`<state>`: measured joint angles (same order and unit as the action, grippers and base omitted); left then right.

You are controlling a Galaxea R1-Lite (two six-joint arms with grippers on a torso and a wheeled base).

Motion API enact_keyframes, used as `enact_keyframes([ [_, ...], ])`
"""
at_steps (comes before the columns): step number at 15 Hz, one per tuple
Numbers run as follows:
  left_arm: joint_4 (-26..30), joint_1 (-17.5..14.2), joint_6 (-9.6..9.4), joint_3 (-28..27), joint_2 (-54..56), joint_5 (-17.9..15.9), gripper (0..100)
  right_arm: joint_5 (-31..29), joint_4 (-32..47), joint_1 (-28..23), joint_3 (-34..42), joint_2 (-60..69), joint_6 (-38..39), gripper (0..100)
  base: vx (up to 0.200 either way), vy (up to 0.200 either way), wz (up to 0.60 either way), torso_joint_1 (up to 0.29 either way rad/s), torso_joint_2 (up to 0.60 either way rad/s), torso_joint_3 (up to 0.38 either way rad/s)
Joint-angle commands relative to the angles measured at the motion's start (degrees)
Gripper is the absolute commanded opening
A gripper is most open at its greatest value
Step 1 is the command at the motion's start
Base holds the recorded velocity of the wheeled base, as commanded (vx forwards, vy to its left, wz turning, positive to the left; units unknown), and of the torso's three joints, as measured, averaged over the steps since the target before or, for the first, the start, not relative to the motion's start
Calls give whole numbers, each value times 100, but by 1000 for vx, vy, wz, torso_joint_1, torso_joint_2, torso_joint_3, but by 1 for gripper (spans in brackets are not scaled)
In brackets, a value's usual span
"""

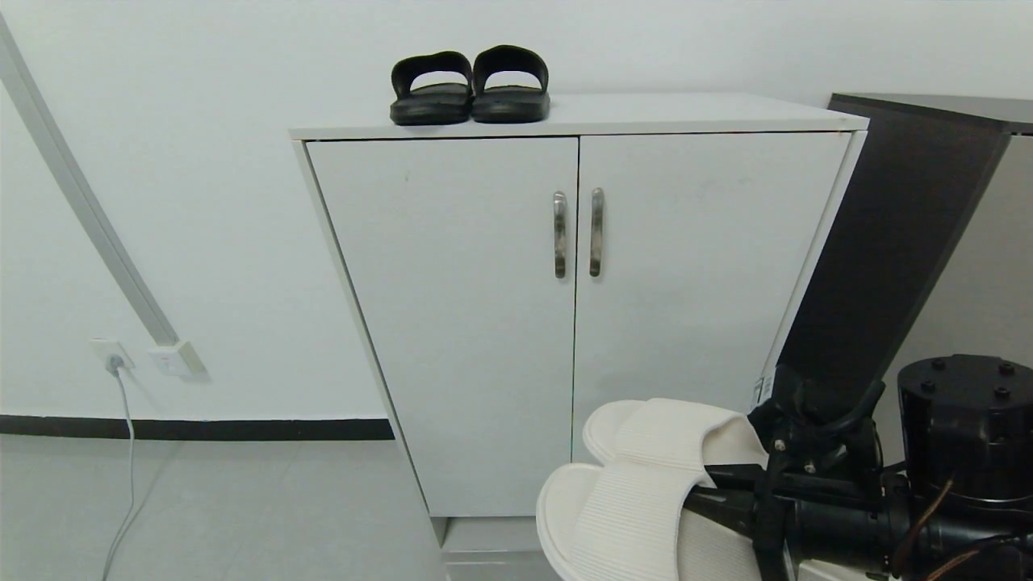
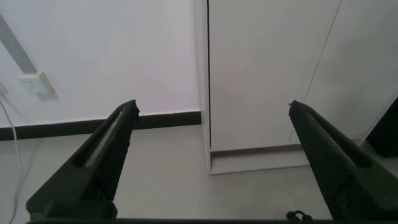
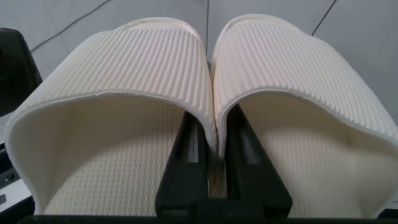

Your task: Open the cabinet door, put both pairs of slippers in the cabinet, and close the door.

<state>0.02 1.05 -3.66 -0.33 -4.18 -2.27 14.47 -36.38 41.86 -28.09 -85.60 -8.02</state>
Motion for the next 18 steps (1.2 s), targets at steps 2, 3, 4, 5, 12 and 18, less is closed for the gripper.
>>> enact_keyframes([
  [2,-11,176,-91,-46,-223,-2,100,3,-10,6,-13,-123,-6,0,0,0,0,0,0,0],
  [3,-2,194,278,-776,-637,-11,100,3,-80,6,-13,-176,-6,0,0,0,0,0,0,0],
  [4,-2,220,366,-1198,-1050,-292,100,-6,-159,6,5,-176,-6,0,0,0,0,0,0,0],
  [5,-20,229,375,-1391,-1639,-916,100,-14,-194,6,5,-176,-6,0,0,0,0,0,0,0],
  [12,-1708,1512,770,-2287,-4715,-2313,100,-23,-194,6,31,-141,-6,0,0,0,0,0,0,0],
  [18,-2542,2391,1060,-3491,-6411,-2305,100,-32,-194,-3,31,-115,-15,0,0,0,0,0,0,0],
])
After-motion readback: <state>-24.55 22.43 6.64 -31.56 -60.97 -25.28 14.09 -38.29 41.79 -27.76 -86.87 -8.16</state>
